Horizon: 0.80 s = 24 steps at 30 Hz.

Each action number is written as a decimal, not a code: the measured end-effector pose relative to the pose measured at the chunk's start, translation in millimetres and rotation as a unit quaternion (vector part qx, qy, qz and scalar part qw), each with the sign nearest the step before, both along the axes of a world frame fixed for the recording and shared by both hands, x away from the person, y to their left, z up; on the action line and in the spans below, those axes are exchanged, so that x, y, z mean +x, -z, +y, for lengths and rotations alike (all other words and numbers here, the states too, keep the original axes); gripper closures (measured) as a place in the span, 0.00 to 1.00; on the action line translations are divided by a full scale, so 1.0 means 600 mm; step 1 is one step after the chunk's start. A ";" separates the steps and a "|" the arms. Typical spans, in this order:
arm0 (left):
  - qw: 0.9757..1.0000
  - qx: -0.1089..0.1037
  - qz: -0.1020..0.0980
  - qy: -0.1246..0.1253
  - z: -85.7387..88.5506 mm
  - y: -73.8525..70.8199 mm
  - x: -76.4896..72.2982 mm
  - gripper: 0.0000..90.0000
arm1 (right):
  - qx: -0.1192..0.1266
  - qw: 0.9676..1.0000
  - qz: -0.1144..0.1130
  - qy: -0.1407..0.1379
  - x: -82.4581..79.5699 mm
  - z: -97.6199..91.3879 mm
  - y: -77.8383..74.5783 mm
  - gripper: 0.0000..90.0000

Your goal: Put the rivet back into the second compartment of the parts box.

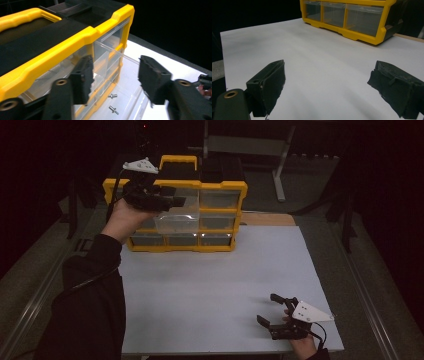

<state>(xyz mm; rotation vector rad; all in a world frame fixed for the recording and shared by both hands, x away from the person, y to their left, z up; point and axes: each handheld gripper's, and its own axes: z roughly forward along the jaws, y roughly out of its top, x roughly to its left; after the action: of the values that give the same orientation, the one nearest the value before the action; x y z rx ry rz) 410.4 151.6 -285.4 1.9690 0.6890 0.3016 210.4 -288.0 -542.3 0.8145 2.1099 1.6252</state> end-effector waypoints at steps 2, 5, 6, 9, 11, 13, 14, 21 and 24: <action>1.000 -0.007 -0.001 -0.002 0.003 -0.003 -0.006 0.38 | 0.000 1.000 -0.001 0.000 0.000 0.000 0.000 0.13; 1.000 -0.005 -0.004 -0.009 0.006 -0.006 -0.013 0.24 | -0.001 1.000 -0.001 -0.001 0.000 0.000 0.000 0.12; 1.000 -0.005 -0.003 -0.011 0.007 -0.006 -0.015 0.18 | -0.001 1.000 -0.001 0.000 0.000 0.000 0.000 0.12; 1.000 -0.003 0.001 -0.015 0.012 -0.007 -0.024 0.08 | -0.001 1.000 -0.003 0.000 0.000 0.000 -0.001 0.12; 1.000 -0.006 0.002 -0.009 0.017 -0.005 -0.031 0.02 | -0.002 1.000 -0.003 0.000 0.000 0.000 -0.001 0.12; 1.000 -0.011 0.001 -0.005 0.022 -0.004 -0.037 0.00 | -0.001 1.000 -0.003 0.001 0.000 0.000 -0.001 0.12; 1.000 -0.012 0.000 -0.007 0.024 -0.002 -0.042 0.00 | -0.001 1.000 -0.003 0.001 0.000 0.000 -0.001 0.13; 1.000 -0.013 -0.004 0.001 0.046 0.014 -0.076 0.00 | -0.001 1.000 -0.003 0.001 0.000 0.001 -0.001 0.12; 1.000 -0.014 -0.010 0.001 0.056 0.022 -0.094 0.00 | -0.001 1.000 -0.003 0.001 0.000 0.001 -0.001 0.12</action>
<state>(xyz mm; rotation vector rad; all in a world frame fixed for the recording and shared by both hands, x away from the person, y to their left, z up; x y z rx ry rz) 353.8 185.0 -298.6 1.9384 0.6741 0.3081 210.2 -287.4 -541.6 0.8099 2.1053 1.6212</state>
